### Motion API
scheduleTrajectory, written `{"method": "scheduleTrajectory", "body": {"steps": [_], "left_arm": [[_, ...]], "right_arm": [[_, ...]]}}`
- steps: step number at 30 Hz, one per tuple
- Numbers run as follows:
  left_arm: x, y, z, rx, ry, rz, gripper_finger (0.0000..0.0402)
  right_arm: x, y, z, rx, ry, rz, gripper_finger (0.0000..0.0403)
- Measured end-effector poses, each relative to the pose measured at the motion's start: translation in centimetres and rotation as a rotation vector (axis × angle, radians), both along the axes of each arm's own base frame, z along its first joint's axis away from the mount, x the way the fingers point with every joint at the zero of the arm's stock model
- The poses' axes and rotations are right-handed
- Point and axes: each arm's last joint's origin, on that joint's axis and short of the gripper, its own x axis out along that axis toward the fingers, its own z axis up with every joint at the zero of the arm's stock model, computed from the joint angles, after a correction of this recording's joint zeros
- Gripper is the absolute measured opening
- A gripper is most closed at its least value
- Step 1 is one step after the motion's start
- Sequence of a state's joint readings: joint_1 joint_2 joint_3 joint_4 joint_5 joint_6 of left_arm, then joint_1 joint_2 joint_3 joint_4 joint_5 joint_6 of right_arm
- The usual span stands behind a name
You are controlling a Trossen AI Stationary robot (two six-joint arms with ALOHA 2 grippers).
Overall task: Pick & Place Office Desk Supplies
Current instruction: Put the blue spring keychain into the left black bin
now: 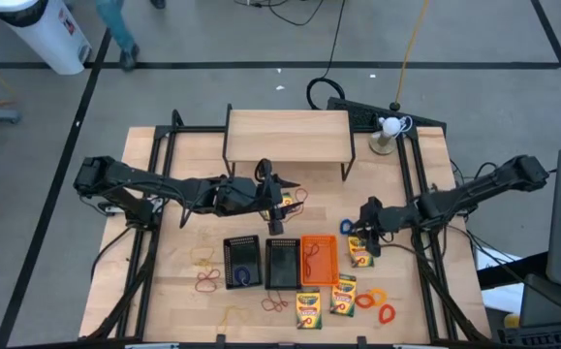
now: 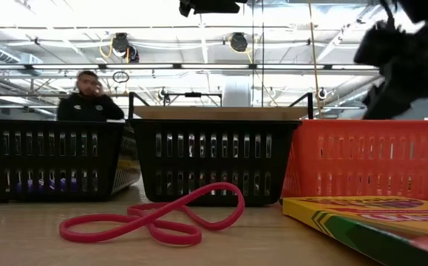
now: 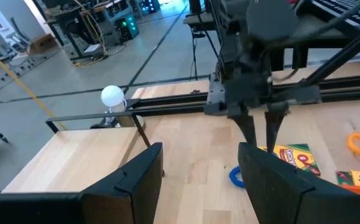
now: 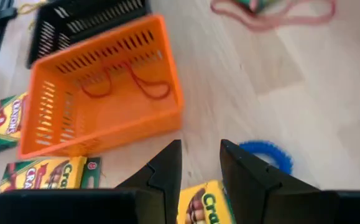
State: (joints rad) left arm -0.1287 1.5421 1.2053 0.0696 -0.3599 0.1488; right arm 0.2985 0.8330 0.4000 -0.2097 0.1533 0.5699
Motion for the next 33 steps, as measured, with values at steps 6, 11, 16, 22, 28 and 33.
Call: {"method": "scheduleTrajectory", "body": {"steps": [6, 11, 16, 22, 28, 33], "left_arm": [[0.0, 0.0, 0.0, 0.003, 0.004, 0.0, 0.0212], [0.0, 0.0, 0.0, 0.003, 0.001, 0.0, 0.0212], [0.0, 0.0, 0.0, 0.005, 0.001, -0.001, 0.0212], [0.0, 0.0, 0.0, 0.027, 0.006, -0.006, 0.0212], [0.0, 0.1, 0.0, 0.03, 0.004, 0.002, 0.0212], [0.1, 0.4, 0.3, 0.027, -0.025, 0.011, 0.0212]], "right_arm": [[-0.7, -0.2, -2.4, 0.071, -0.01, -0.032, 0.0102], [-0.8, 0.1, -2.6, 0.131, -0.005, 0.028, 0.0102], [-0.6, -0.1, -2.5, 0.104, -0.032, -0.001, 0.01], [-0.8, -0.2, -2.7, 0.083, -0.007, -0.043, 0.0092], [-1.5, -0.4, -3.7, 0.12, 0.121, -0.12, 0.0089], [-2.1, -0.6, -4.4, 0.12, 0.226, -0.163, 0.0088]]}}
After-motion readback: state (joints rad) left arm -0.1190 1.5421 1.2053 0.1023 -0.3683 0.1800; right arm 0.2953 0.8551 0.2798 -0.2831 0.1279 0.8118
